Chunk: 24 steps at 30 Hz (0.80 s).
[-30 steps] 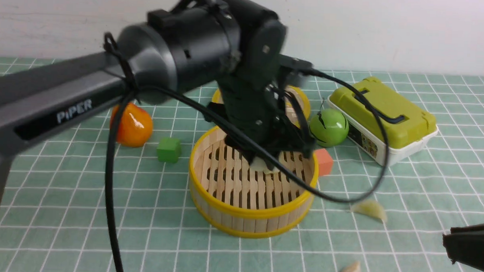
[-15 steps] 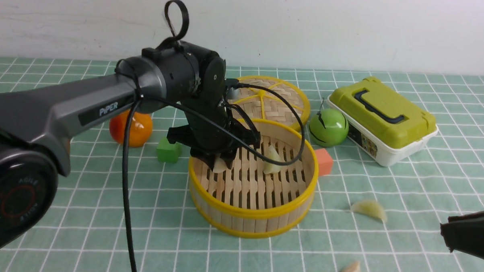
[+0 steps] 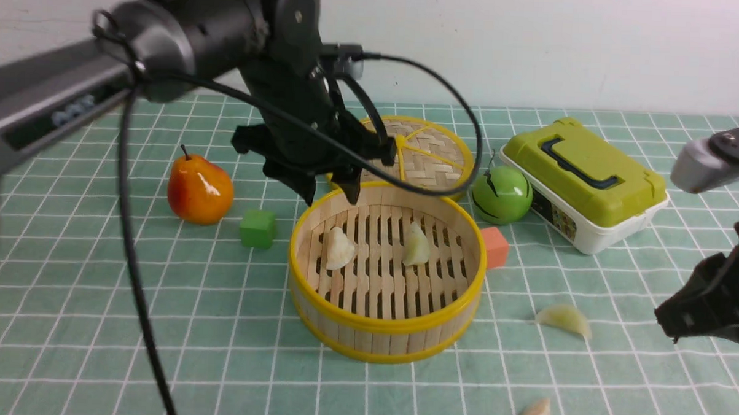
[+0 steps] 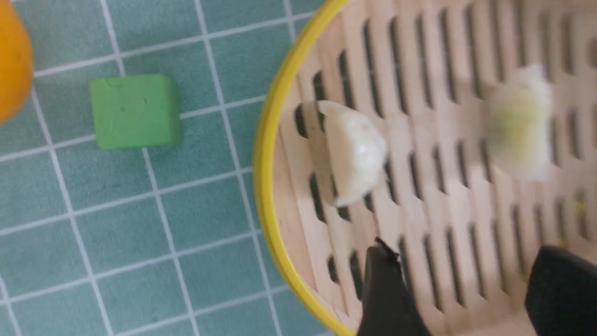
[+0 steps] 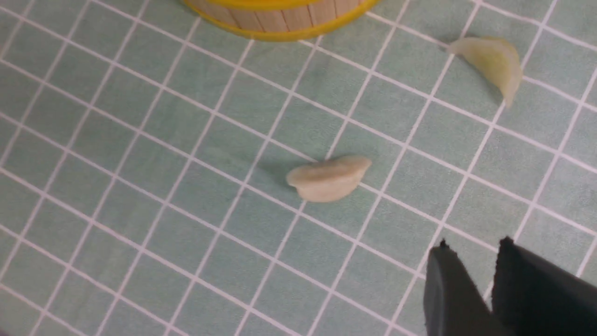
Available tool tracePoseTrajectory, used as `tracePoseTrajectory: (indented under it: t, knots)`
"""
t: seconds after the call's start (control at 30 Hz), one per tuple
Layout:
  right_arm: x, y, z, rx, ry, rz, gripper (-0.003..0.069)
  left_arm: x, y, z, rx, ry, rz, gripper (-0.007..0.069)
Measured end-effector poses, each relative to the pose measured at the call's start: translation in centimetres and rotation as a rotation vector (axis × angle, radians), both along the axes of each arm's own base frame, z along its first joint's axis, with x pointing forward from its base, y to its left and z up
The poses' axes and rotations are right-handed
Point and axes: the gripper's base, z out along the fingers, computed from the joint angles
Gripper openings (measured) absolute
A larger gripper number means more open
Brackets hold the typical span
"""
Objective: Put the dumplings into the steamer on the table with the blue tablecloth.
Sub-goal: 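Reach for and grasp a dumpling lying on the table beside the steamer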
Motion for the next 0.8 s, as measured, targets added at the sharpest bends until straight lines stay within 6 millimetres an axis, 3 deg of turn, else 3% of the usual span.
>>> tracePoseTrajectory:
  t: [0.13, 0.27, 0.4, 0.53, 0.63, 0.8]
  knots:
    - [3.5, 0.3, -1.6, -0.037, -0.006, -0.005, 0.0346, -5.0, 1.8, 5.6, -0.090, -0.055, -0.069, 0.0268]
    - [6.7, 0.6, -3.5, -0.067, -0.058, 0.008, 0.0478, -9.2, 3.7, 6.8, -0.118, -0.065, -0.091, 0.0160]
    - [9.3, 1.0, -6.4, -0.126, -0.051, 0.092, 0.0554, -13.6, 6.0, 5.4, -0.115, -0.054, -0.091, 0.0046]
    - [11.0, 1.3, -9.2, -0.167, 0.000, 0.170, 0.0561, -16.6, 7.6, 2.3, -0.105, -0.029, -0.084, -0.0014]
    - [11.9, 1.4, -11.7, -0.196, 0.032, 0.224, 0.0550, -18.1, 8.4, 0.2, -0.099, -0.004, -0.077, -0.0014]
    - [13.1, 1.5, -14.1, -0.247, -0.006, 0.316, 0.0495, -19.7, 9.0, -3.2, -0.084, 0.095, -0.066, -0.0014]
